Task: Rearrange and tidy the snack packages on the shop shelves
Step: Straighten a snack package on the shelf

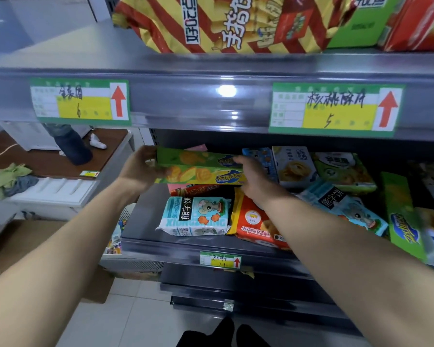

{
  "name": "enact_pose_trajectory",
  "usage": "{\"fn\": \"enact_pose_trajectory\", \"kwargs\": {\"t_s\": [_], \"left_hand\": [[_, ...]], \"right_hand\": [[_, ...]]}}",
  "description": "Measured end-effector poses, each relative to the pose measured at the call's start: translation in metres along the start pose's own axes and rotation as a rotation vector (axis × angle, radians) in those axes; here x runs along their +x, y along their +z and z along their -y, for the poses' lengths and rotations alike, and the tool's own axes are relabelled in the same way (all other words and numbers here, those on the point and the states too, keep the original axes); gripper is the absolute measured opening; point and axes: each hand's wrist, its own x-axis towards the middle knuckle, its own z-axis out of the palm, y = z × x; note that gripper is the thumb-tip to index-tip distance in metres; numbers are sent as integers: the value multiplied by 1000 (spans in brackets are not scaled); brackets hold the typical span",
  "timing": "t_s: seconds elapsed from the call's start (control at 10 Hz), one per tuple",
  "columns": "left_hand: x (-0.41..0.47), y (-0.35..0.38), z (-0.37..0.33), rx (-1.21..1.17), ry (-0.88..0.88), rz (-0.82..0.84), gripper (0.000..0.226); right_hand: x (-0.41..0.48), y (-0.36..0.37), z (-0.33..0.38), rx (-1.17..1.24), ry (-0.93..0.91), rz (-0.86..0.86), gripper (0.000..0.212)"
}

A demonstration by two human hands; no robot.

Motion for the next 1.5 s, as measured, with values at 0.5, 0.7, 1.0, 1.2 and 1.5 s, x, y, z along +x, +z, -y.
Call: {"fn": "enact_pose_trajectory", "kwargs": {"t_s": [0.5,0.7,1.0,1.2,1.5], "left_hand": [[-3,-23,0,-26,-39,-22,56],[-4,-18,7,-50,-67,-9,53],[10,-20,10,34,-33,-43,60],[25,21,7,99,24,-16,55],[46,37,9,121,38,63,56]], "right_hand": [[-4,15,2,-146,48,56,30],[0,12,5,-212,63,60,18],[-8,15,10,-129,129,116,16],[-4,-20,19,-44,105,73,37],[3,-38,30,-53,130,-87,15]]}}
